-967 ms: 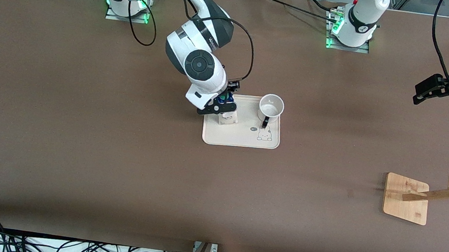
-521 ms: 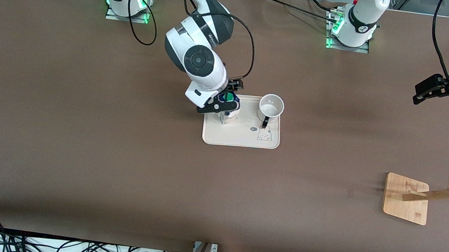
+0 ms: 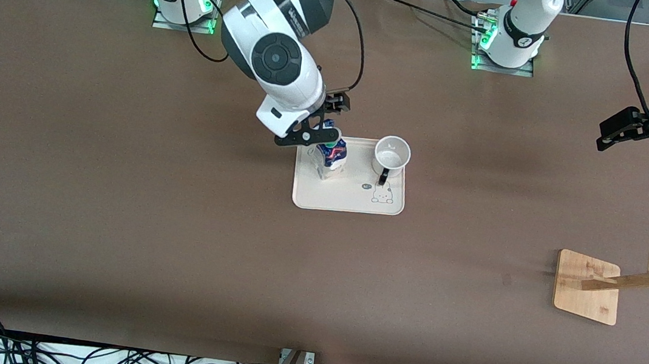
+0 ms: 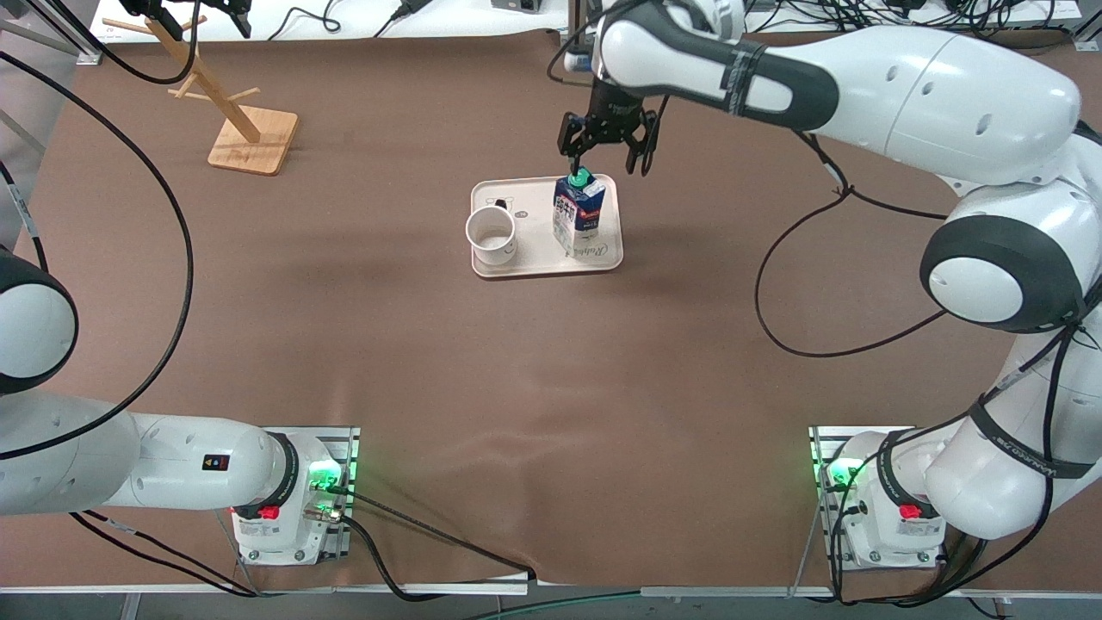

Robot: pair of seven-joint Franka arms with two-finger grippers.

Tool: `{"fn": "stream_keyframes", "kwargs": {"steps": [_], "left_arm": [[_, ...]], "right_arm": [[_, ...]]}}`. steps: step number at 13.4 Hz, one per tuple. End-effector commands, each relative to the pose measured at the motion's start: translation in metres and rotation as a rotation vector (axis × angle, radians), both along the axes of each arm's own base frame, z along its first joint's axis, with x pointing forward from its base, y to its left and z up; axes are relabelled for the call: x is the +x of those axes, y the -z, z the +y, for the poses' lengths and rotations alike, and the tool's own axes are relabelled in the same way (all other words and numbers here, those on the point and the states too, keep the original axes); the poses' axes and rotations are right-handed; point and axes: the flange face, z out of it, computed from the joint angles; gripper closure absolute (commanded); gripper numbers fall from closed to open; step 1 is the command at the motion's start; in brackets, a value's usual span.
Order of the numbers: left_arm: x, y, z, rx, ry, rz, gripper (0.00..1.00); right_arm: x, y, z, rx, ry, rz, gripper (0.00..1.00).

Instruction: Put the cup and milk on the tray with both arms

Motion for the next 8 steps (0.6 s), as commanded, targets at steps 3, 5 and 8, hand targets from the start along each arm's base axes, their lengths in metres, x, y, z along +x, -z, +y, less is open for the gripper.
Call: {"fn": "stream_keyframes", "kwargs": {"steps": [3, 5, 8], "left_arm": [[0.002, -0.005, -0.002, 0.002, 0.013, 0.006, 0.0], [0.002, -0.005, -0.002, 0.002, 0.013, 0.006, 0.0], [0.002, -0.005, -0.002, 0.002, 0.013, 0.006, 0.0]], "right_arm": [[0.021, -0.112, -0.076, 0.017, 0.105, -0.055, 0.0], [0.044, -0.128, -0.129, 0.008, 0.175, -0.062, 0.0], [0.066, -0.131, -0.173, -0.057, 0.232, -0.112, 0.0]]}}
